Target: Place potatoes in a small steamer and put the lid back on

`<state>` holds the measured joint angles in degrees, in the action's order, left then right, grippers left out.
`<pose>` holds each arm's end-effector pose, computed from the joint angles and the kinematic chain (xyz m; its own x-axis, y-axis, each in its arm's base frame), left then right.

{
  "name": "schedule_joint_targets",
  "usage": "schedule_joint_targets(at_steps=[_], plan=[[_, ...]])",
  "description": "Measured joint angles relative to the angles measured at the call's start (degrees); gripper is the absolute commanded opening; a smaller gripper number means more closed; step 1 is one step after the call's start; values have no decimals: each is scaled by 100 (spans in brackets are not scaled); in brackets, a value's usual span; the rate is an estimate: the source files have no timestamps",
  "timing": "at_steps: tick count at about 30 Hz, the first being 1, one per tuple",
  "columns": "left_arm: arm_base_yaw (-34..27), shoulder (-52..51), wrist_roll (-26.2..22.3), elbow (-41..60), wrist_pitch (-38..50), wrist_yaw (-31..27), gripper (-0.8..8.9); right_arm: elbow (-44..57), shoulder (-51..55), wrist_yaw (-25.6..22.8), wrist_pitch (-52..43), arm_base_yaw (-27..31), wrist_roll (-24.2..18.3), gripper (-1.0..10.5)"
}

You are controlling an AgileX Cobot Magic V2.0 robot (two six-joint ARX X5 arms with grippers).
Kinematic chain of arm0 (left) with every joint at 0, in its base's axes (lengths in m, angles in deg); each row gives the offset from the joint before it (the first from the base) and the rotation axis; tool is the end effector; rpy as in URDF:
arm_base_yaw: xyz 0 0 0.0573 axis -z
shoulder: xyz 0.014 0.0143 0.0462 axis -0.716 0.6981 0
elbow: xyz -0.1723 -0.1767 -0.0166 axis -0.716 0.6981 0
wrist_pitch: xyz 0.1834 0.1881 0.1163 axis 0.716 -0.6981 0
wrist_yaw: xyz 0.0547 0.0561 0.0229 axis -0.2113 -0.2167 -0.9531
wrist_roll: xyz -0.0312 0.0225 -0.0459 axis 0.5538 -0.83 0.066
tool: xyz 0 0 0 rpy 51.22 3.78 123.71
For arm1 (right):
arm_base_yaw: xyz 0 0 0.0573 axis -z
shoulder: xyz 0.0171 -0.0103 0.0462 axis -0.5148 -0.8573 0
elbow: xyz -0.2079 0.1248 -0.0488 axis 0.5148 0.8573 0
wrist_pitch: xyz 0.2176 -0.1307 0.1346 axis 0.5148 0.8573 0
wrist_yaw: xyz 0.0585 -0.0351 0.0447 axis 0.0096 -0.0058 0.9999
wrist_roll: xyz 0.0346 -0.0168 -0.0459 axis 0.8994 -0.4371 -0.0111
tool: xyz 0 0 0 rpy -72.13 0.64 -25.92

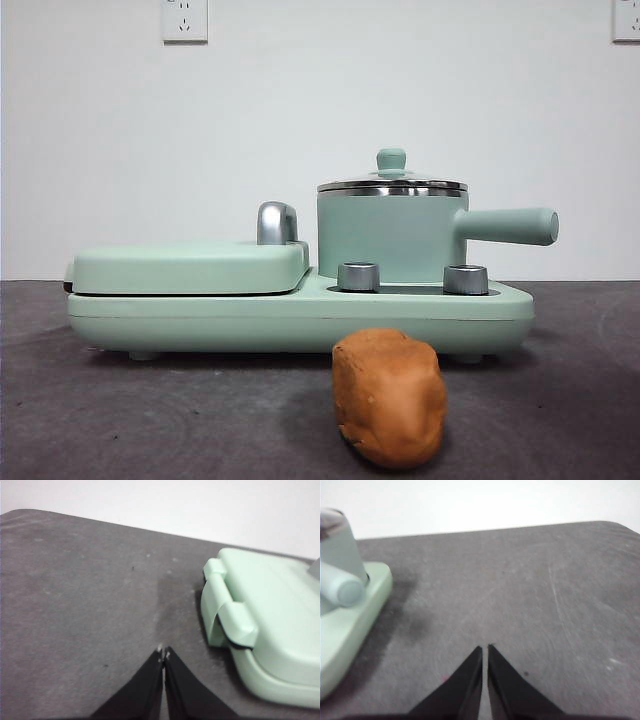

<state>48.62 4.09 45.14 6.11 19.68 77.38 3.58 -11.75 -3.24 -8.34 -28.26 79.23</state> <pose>0.1573 -0.0080 0.1575 0.9887 -0.0494 -0.1415 0.0216 0.9813 -0.1912 0.1586 -0.0064 0.1536 0.9910 -0.0152 -0.1327 0.0321 0.9915 0.1257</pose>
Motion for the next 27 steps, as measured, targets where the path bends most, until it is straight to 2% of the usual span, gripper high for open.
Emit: schedule_joint_targets(at_steps=[4,8,12,16,21,27], plan=[[0,0,518,0,219,326,6,0,0,389,-348,0,396,16],[13,0,874,-2,343,1058,35,-81,0,1093,-382,0,660,16],[133,42,1290,-90,313,1628,33,-527,-37,1165,197,-20,977,16],[286,216,1666,-496,223,1834,30,-1178,-181,1185,409,-42,1248,16],[492,680,1884,-1176,57,1991,27,-2175,-577,1569,1128,-42,1425,16],[656,1587,1860,-2337,-479,2391,27,-3425,-1314,2367,2197,-42,1329,16]])
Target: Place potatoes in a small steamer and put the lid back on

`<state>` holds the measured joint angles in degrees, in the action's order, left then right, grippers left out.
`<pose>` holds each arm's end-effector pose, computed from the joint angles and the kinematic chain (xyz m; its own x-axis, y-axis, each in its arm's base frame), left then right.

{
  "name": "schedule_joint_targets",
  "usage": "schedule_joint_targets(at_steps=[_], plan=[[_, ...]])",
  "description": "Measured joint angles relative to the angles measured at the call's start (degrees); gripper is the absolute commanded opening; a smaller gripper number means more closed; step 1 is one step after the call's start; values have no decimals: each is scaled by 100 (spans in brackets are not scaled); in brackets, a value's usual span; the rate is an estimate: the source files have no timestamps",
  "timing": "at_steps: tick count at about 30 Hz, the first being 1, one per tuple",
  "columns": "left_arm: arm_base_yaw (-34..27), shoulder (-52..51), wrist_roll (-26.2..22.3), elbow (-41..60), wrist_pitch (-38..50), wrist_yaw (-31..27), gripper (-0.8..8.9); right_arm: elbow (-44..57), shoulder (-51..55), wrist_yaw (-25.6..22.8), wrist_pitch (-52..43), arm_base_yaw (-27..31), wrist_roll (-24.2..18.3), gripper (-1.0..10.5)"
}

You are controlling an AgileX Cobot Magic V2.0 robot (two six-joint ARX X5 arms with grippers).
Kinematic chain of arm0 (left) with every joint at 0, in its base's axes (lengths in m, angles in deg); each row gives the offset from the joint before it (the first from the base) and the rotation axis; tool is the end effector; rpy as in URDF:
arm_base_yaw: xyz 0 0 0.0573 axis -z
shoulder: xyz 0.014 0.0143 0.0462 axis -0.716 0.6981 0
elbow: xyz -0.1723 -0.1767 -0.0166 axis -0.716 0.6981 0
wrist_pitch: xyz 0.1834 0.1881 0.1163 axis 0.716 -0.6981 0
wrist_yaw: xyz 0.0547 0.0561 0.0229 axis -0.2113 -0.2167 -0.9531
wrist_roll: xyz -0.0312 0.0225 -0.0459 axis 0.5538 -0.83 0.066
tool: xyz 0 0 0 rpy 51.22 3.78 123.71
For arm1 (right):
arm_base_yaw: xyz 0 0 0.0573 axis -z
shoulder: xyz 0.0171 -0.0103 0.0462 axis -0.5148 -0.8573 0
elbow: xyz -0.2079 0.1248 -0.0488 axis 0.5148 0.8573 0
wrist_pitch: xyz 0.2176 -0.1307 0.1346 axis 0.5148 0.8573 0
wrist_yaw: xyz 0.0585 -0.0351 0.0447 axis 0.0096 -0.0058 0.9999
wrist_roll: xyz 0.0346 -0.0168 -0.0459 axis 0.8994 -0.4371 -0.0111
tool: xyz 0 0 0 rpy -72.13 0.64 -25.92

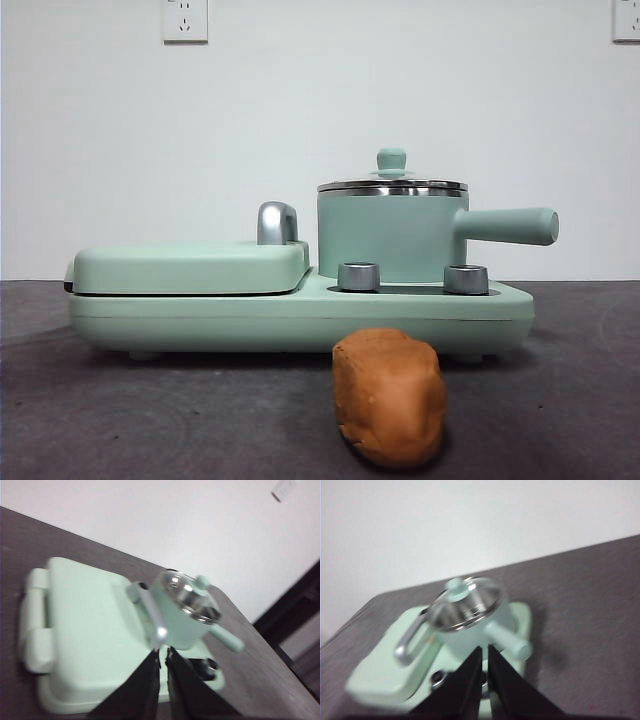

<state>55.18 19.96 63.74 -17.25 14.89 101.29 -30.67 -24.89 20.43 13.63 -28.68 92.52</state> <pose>0.1485 -0.0408 0.2662 0.8315 -0.5487 -0.0867 0.4291 0.7335 -0.5271 0.1208 0.0118 0.3056 0.9093 0.3943 -0.1332 -0.3136 0.8596 0.4033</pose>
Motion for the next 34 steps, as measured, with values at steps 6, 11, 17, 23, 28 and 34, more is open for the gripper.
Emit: schedule_joint_targets(at_steps=[6,11,17,23,28,34], plan=[[120,1016,-389,-1113,-732,601,28,-1069,-752,710,1001,0,-398,16],[249,1661,-826,-1672,-1067,944,35,-1620,-1178,1180,1561,0,-785,16],[455,2146,-1198,-2138,-1073,1058,46,-1753,-1335,1508,1733,0,-964,17],[678,2472,-1464,-2413,-1054,1064,317,-1753,-1335,1510,1733,0,-994,211],[887,2850,-1567,-2590,-1058,1064,421,-1753,-1335,1504,1733,0,-1001,366],[1174,3552,-1681,-3104,-1051,1064,421,-1753,-1335,1504,1733,0,-1001,466]])
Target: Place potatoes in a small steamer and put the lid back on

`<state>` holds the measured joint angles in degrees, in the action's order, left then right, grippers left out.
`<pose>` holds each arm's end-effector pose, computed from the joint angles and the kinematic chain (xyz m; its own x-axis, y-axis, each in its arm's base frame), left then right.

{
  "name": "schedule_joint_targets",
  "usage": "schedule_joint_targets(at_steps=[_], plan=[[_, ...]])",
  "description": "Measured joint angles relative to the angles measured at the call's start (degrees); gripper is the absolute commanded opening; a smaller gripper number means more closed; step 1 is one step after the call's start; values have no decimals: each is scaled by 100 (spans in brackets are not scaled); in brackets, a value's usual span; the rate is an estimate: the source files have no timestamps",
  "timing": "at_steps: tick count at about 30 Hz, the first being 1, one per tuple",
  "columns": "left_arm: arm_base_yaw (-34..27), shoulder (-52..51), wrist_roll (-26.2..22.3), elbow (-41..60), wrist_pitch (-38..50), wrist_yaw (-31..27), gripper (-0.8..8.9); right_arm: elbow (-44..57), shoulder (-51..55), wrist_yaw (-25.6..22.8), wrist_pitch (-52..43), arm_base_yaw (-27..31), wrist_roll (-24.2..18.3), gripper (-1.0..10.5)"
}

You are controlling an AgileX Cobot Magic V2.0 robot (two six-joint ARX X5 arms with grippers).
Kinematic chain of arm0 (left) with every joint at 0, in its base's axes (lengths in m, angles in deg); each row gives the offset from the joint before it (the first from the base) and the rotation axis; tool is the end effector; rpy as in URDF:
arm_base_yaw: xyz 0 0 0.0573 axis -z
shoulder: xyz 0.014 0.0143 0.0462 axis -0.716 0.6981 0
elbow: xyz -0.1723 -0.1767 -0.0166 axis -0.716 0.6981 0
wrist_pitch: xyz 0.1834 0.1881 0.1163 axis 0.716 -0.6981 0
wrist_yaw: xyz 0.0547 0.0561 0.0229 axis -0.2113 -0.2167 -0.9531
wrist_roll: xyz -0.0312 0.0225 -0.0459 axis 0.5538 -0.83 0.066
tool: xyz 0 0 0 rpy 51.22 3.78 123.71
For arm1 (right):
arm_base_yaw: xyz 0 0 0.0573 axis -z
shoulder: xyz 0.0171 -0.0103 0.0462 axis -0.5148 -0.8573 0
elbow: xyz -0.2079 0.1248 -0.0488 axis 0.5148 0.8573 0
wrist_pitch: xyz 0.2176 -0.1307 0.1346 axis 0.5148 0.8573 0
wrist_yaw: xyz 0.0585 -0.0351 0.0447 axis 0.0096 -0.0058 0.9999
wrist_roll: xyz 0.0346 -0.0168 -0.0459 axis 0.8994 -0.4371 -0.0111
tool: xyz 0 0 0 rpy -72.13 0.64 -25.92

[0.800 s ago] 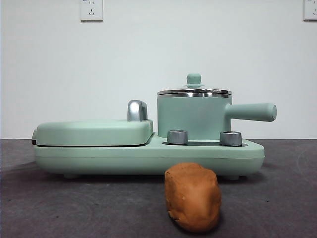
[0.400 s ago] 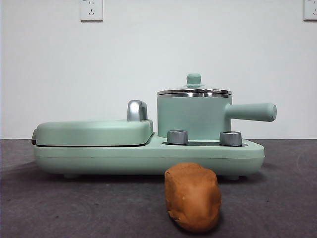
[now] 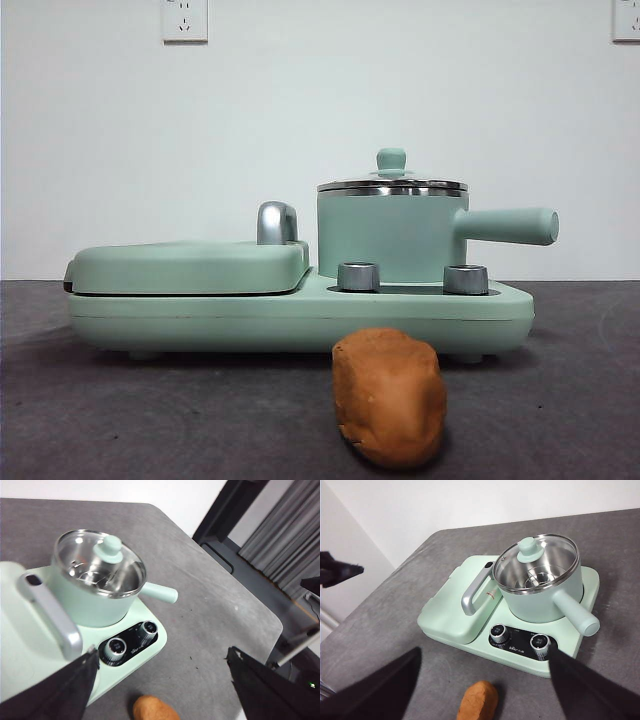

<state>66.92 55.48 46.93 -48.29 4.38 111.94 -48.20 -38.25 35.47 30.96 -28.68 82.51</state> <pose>0.2114 -0.1057 0.3452 0.5150 -0.8075 -0.2876 0.7001 0.5898 -0.4025 0.1175 0.0205 0.3558 0.7319 0.6210 -0.2803 -0.4977 0.7683 0.4025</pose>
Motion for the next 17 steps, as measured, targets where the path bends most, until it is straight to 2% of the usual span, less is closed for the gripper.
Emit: schedule_joint_targets(at_steps=[12,17], plan=[[599,2306,-501,-1777,-31,-11,436,0,0,-2,0,0,0,497],[833,3344,-695,-2719,-33,-234,436,0,0,-2,2,0,0,498]])
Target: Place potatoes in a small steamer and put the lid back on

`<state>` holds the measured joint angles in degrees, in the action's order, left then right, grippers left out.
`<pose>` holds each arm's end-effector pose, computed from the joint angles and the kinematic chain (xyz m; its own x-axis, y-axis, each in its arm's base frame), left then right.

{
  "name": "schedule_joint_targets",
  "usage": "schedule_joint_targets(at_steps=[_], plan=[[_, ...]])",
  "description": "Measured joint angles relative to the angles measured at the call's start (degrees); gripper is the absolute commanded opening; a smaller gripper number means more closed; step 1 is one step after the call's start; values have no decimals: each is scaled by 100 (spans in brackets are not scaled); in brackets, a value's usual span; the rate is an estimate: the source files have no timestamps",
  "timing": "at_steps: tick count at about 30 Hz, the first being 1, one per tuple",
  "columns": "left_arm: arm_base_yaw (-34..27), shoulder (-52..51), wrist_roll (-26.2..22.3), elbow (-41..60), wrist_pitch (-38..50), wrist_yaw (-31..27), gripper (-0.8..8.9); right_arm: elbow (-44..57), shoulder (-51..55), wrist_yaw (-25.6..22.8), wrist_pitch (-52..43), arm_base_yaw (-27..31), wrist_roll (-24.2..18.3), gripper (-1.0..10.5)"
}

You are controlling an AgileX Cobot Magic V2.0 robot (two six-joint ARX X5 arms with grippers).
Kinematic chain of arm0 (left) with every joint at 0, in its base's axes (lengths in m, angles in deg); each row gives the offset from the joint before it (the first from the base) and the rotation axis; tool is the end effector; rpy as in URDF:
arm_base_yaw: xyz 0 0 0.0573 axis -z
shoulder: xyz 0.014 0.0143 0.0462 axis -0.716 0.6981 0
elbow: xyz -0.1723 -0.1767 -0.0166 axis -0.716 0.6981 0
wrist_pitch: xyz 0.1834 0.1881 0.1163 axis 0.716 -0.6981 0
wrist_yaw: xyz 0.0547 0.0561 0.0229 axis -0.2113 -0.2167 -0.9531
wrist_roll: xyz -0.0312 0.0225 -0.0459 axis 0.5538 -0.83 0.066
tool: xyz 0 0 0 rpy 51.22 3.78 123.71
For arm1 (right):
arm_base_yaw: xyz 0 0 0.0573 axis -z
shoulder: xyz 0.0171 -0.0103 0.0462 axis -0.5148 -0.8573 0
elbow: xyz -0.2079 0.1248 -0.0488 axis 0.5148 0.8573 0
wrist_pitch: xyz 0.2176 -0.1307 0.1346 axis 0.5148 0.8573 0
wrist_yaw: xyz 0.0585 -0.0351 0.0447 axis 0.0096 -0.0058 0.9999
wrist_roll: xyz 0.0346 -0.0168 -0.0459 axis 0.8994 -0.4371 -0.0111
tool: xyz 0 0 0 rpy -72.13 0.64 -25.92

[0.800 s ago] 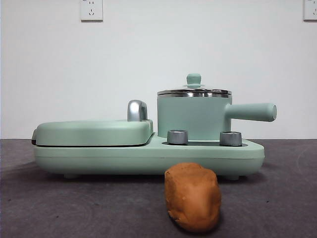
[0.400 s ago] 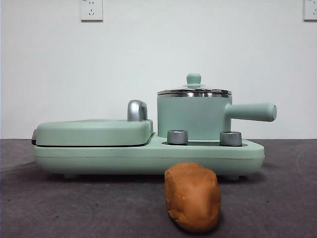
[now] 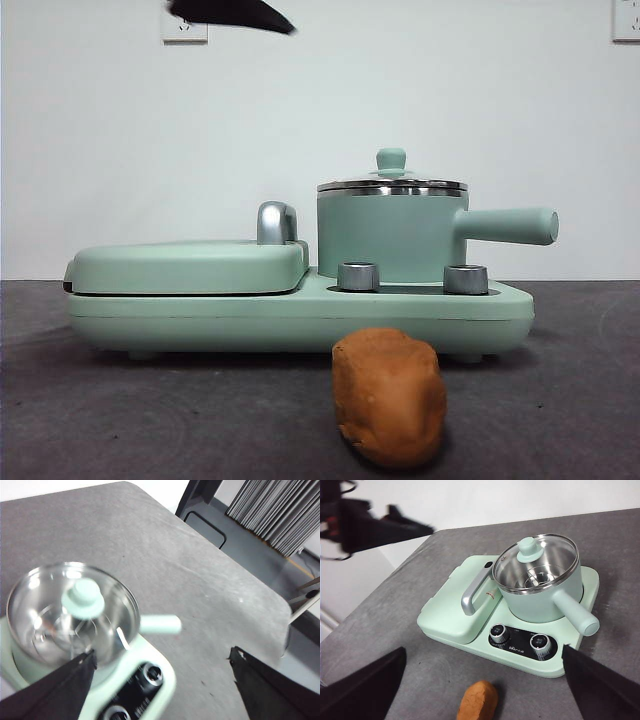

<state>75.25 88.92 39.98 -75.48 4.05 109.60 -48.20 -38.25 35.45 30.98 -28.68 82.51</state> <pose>0.3127 -0.2010 0.3563 0.3936 -0.8351 -0.3843 0.7843 0.5232 -0.3334 0.1175 0.0205 0.3558 0.7320 0.6208 -0.2807 -0.4973 0.7685 0.4026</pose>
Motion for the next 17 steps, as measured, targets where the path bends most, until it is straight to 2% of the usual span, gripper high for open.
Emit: schedule_joint_targets(at_steps=[5,11,17], plan=[[232,981,-162,-780,-24,-721,436,0,0,0,0,0,0,498],[501,1742,-667,-1346,116,-1635,436,0,0,0,-2,0,0,498],[634,2083,-857,-1390,691,-1993,434,0,0,0,0,0,0,498]])
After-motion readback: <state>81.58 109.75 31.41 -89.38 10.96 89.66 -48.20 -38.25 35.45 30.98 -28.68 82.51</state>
